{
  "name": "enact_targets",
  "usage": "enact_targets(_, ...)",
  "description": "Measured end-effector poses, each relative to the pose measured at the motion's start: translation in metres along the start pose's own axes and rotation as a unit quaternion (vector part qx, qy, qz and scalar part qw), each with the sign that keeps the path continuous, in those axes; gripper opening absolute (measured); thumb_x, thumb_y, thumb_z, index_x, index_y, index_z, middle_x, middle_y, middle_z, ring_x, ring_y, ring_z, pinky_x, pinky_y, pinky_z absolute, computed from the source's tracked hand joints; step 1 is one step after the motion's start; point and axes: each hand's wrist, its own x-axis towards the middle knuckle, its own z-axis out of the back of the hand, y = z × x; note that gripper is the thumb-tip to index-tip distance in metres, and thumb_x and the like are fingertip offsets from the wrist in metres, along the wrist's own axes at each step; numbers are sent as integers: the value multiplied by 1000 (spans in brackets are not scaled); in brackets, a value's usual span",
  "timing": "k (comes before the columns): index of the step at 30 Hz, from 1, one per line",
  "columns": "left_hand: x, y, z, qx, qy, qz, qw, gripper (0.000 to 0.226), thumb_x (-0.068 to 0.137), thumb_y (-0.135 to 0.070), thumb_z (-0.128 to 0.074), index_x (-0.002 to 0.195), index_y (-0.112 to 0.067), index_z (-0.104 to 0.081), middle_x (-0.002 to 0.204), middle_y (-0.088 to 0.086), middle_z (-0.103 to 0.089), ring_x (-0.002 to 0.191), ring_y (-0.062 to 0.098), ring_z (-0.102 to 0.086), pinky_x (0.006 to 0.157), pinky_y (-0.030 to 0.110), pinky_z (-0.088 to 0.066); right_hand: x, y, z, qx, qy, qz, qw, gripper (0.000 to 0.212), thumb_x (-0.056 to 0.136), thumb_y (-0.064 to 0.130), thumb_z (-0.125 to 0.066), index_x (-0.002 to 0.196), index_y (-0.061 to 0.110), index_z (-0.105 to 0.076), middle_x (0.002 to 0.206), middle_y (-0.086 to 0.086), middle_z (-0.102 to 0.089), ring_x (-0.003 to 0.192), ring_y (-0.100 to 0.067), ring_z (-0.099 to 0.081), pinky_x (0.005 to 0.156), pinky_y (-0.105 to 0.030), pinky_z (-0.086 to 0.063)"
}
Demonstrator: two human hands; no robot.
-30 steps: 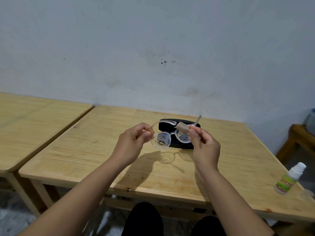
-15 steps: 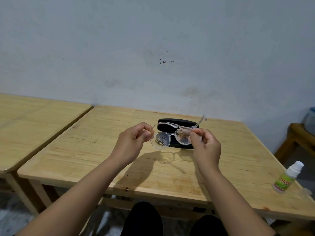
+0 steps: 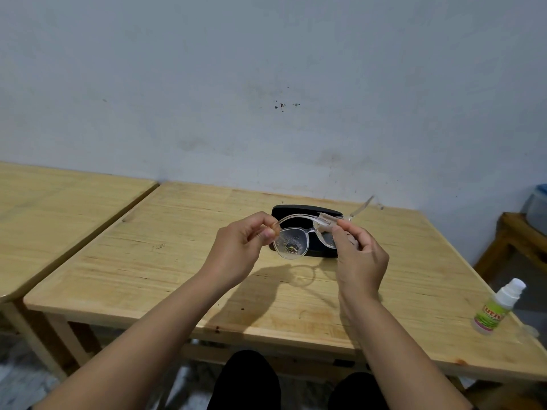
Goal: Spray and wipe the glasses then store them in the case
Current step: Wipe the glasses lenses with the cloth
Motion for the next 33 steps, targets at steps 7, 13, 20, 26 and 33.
enact_targets(7, 2, 2, -5, -1, 6, -13, 1000, 24, 90, -14, -56, 77, -33, -61, 90, 10, -71, 92, 36, -63, 88, 54, -50, 3, -2, -2, 15, -34, -1, 999, 13, 82, 15, -69, 77, 27, -70, 77, 7, -67, 69, 0, -59, 54, -2, -42)
enact_targets(13, 6, 2, 1, -12, -3, -13, 1000, 26, 90, -12, -57, 75, -34, -61, 92, 8, -73, 96, 25, -66, 91, 51, -49, 3, 0, -1, -33, 85, 1, 996, 17, 85, 19, -66, 79, 35, -70, 80, 10, -71, 80, -8, -67, 75, -22, -52)
enact_targets(20, 11, 7, 12, -9, 3, -5, 1000, 29, 92, -11, -54, 75, -33, -61, 94, 9, -73, 93, 15, -69, 94, 50, -49, 19, 8, 6, -103, 274, -16, 956, 20, 90, 5, -58, 91, 18, -72, 91, -5, -73, 78, -10, -71, 78, -20, -56)
enact_targets(26, 10, 7, 21, -8, 7, 13, 1000, 21, 92, -10, -53, 78, -23, -61, 95, 7, -73, 86, 6, -70, 95, 43, -50, 31, 13, 14, -187, 402, -4, 896, 24, 89, -1, -57, 79, 14, -72, 76, -1, -73, 72, -9, -69, 68, -16, -55)
enact_targets(33, 4, 7, 23, -1, 24, 22, 999, 23, 93, -11, -51, 75, -24, -59, 97, 4, -72, 87, 5, -70, 94, 38, -51, 32, 17, 22, -249, 389, 21, 887, 24, 89, 4, -58, 77, 19, -73, 85, -4, -75, 81, -12, -71, 80, -24, -55)
